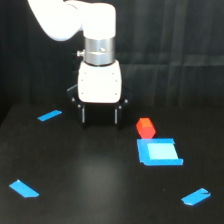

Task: Pick up the red object from the table

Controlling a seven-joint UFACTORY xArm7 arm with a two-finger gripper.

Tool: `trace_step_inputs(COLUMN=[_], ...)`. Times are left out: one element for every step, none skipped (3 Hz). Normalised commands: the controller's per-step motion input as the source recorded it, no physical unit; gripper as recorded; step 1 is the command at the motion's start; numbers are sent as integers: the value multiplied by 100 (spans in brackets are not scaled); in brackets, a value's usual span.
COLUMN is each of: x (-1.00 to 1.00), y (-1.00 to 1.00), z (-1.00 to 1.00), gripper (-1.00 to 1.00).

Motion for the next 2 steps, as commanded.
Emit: trace_step_inputs(x=[87,100], y=[-13,-22], z=[-11,66], gripper=[100,98])
